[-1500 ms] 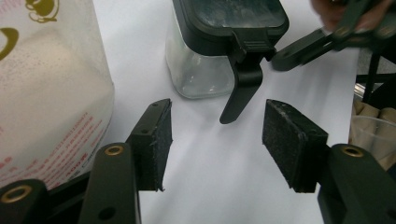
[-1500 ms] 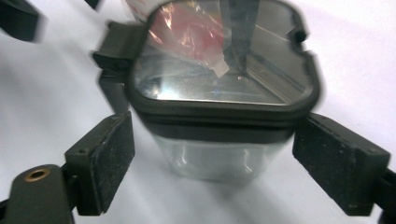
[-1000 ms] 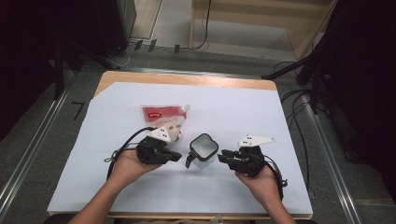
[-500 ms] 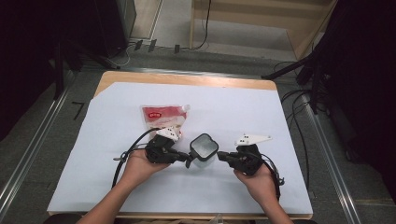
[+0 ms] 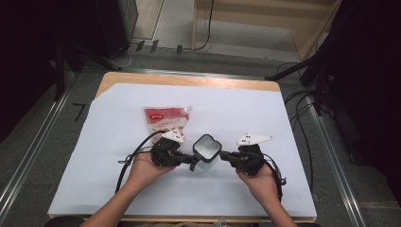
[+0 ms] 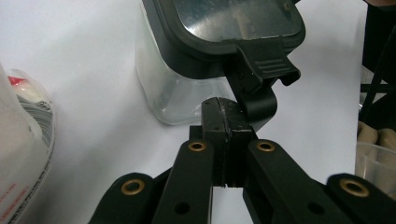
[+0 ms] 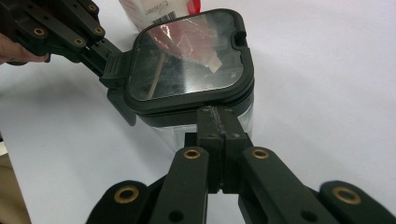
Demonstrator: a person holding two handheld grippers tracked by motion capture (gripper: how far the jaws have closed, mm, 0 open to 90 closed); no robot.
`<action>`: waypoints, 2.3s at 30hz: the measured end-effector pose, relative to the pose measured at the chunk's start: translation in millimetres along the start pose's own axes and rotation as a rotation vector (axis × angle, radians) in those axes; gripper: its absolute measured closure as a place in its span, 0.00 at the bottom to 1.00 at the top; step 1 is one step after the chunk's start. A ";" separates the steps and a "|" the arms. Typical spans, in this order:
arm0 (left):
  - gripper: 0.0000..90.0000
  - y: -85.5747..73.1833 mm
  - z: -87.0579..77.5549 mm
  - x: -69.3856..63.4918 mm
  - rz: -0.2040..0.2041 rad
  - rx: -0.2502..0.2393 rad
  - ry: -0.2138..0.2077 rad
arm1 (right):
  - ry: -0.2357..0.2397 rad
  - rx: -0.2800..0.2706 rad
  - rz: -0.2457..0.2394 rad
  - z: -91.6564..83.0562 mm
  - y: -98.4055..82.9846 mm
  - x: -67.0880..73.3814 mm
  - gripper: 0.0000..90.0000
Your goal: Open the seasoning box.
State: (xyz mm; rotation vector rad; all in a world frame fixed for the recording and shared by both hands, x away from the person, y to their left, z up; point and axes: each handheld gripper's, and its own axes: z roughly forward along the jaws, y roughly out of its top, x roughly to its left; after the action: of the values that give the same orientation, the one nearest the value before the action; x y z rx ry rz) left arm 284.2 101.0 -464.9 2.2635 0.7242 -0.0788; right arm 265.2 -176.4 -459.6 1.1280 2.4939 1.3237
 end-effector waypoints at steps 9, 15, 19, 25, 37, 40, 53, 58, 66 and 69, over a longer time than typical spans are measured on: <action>1.00 1.8 5.3 -4.3 -0.010 -0.031 -0.029 | -0.038 -0.016 0.010 4.0 4.7 -5.8 1.00; 1.00 3.6 8.6 -8.2 -0.007 -0.032 -0.017 | -0.049 -0.020 0.013 5.0 5.6 -8.1 1.00; 1.00 5.8 14.8 -12.5 -0.001 -0.032 -0.022 | -0.058 -0.023 0.022 5.9 5.7 -10.4 1.00; 1.00 6.6 27.9 -23.5 0.013 -0.038 -0.028 | -0.084 -0.008 0.016 6.3 5.3 -11.7 1.00; 1.00 17.1 35.5 -29.6 0.046 -0.028 -0.086 | -0.088 -0.028 0.023 -12.7 -5.4 -4.0 1.00; 1.00 16.6 32.8 -26.2 0.034 -0.016 -0.125 | -0.090 -0.019 0.029 -15.5 -8.9 1.0 1.00; 0.78 11.1 -3.2 -16.9 -0.001 -0.019 -0.102 | 0.010 -0.021 -0.034 -20.2 -11.7 39.3 1.00; 0.67 8.8 -13.5 -12.2 0.005 -0.022 -0.092 | 0.042 0.023 -0.065 -4.2 -12.6 51.0 1.00; 0.55 4.4 -20.2 -7.5 0.011 -0.047 -0.058 | 0.070 0.065 -0.069 19.3 -16.6 58.6 1.00; 0.53 3.3 -20.8 -6.2 0.012 -0.053 -0.049 | 0.066 0.078 -0.074 26.4 -17.1 58.8 1.00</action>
State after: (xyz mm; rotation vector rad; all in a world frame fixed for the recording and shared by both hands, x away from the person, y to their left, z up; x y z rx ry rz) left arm 277.5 110.2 -446.1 2.2074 0.6794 -0.1082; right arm 223.9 -126.2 -474.7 1.0109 2.6281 1.2755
